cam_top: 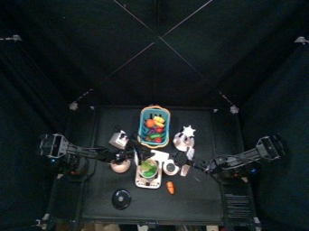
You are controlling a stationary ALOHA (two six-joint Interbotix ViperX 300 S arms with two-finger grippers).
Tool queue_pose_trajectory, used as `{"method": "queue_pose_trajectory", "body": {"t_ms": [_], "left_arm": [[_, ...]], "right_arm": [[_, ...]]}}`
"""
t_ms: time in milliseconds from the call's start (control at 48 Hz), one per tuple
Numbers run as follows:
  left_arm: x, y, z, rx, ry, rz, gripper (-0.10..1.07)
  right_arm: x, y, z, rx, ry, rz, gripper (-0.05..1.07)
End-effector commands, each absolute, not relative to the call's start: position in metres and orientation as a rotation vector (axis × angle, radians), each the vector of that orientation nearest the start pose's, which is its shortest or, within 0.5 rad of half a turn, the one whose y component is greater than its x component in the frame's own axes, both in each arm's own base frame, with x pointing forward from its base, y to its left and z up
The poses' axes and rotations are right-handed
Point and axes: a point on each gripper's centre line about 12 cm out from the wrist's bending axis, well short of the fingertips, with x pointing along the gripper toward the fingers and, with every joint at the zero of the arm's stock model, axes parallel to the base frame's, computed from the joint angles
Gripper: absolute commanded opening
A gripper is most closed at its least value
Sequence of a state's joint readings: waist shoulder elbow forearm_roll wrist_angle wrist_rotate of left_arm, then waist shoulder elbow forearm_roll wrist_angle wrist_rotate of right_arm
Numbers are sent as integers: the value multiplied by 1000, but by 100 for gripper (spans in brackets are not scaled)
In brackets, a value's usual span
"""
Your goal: Grab cleaver with other hand
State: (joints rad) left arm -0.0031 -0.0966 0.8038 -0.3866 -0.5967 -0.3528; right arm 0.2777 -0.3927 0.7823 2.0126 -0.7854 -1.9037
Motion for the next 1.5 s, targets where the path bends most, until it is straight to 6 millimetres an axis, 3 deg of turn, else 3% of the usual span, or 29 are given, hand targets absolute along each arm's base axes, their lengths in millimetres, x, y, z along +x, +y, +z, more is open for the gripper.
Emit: {"method": "queue_pose_trajectory", "body": {"t_ms": [0,146,417,583,812,1062,1333,1479], "left_arm": [[374,24,224,-633,55,233,42],[373,22,222,-610,66,220,39],[372,19,220,-567,79,189,39],[371,18,218,-549,87,183,39],[369,14,215,-492,100,144,38],[368,8,218,-398,80,70,38],[365,9,216,-354,72,47,38],[365,6,216,-321,71,17,38]], "right_arm": [[295,7,260,-113,609,-464,49],[298,13,259,-87,599,-408,52],[299,17,268,-59,563,-370,75],[292,17,275,-20,539,-354,83],[277,22,290,75,467,-262,84],[267,23,288,136,445,-210,84],[264,8,280,328,487,-279,84],[258,6,286,354,446,-256,84]]}}
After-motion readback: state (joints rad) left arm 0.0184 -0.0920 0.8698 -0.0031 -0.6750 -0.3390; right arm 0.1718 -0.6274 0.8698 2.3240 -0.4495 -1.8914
